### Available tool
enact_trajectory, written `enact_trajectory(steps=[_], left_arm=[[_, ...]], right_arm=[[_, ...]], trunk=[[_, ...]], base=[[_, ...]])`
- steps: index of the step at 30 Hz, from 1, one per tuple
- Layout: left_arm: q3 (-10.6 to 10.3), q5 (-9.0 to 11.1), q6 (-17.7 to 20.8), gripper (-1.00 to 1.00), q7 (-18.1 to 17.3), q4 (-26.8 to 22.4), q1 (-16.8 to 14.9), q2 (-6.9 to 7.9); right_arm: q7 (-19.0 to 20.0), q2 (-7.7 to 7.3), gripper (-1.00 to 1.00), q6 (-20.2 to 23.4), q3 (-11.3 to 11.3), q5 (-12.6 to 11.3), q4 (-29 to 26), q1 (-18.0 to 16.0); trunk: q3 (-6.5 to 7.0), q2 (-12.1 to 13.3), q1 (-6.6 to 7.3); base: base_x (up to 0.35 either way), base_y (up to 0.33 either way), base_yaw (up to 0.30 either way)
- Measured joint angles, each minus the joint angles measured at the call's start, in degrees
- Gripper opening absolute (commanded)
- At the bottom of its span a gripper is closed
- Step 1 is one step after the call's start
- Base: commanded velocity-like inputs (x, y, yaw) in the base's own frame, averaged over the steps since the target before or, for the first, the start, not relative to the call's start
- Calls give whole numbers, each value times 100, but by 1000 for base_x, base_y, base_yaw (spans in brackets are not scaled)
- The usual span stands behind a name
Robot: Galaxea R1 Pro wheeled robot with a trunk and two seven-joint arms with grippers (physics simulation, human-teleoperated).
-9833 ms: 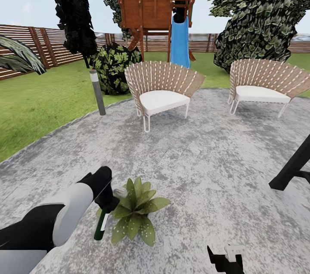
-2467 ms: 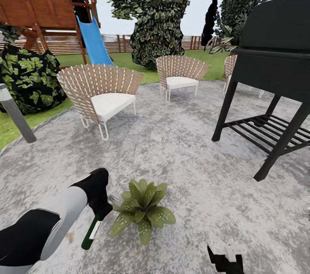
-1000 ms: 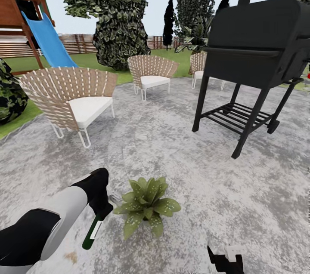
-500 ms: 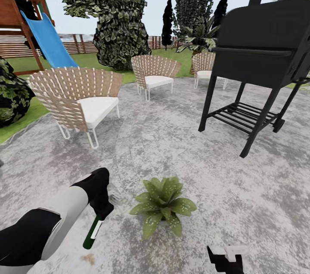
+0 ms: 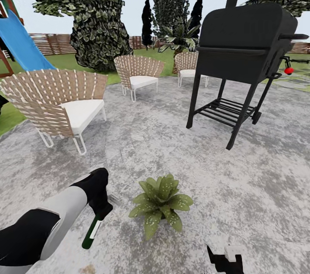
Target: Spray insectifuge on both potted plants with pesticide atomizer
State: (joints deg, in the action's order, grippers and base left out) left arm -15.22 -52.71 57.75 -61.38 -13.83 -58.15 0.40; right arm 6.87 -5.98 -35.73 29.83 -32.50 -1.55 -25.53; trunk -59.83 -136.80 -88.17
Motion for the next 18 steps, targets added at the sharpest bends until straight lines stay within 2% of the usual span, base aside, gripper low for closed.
enact_trajectory(steps=[12, 16, 18], left_arm=[[1, 2, 3, -100, 0, -2, -4, 10], [2, 1, 9, -100, -2, 1, -7, 3], [1, 2, 11, -100, -2, 1, -6, 2]], right_arm=[[3, 0, 100, 0, 0, 1, 0, 0], [1, 0, 100, 3, -1, 2, -1, 1], [3, 0, 100, 4, -1, 2, -1, 0]], trunk=[[0, 0, 0], [0, 0, 0], [0, 0, 0]], base=[[0, 4, -299], [0, 198, -297], [0, 287, -128]])
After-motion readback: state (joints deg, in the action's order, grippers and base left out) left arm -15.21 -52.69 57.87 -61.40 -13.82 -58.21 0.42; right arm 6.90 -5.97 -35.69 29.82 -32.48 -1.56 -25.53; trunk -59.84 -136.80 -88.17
